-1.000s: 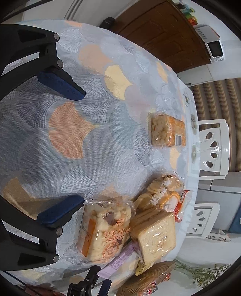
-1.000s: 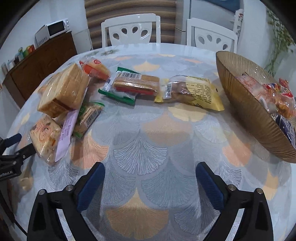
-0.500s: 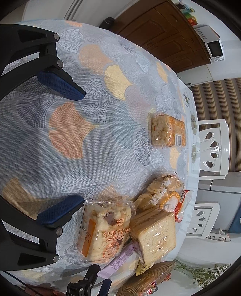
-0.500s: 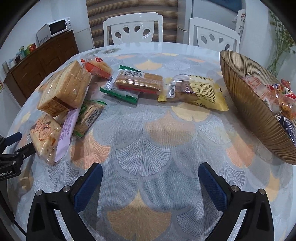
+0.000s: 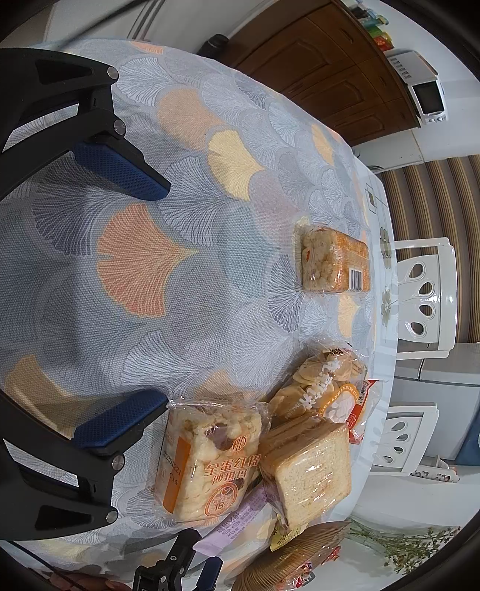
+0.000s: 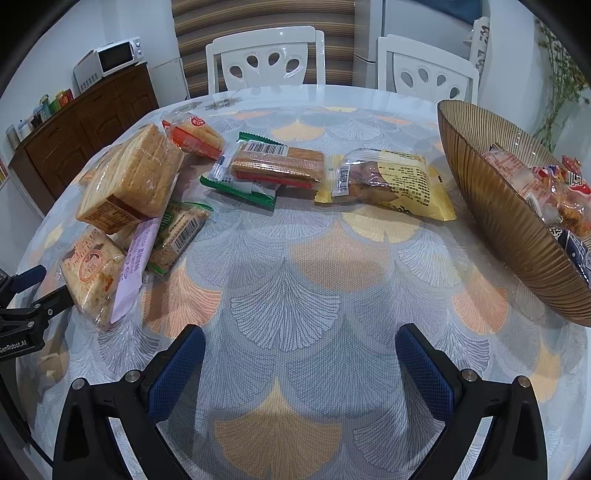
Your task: Organize snacks
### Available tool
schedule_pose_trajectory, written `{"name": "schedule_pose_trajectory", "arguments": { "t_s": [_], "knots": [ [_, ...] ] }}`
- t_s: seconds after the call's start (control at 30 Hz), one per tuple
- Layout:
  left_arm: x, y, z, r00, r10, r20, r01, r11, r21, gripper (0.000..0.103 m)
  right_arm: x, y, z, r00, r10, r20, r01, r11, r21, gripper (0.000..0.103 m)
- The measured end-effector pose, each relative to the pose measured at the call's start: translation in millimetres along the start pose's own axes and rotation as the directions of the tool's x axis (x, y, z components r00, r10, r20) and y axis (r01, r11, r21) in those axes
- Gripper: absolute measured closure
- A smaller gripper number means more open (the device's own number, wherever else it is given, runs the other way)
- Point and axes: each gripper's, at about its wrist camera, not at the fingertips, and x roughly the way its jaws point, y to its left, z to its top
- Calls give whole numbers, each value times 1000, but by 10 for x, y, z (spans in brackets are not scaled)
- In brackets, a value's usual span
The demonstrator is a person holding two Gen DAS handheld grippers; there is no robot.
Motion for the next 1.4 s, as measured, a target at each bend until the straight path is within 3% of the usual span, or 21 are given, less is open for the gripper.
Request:
{"name": "schedule_pose_trajectory", "arguments": {
  "t_s": [1.4],
  "knots": [
    [2,5,2,1000,-1,1,1,1000,0,0,-11,20,-31,1000,-10,-5,10,1000,-10,0]
  ]
}}
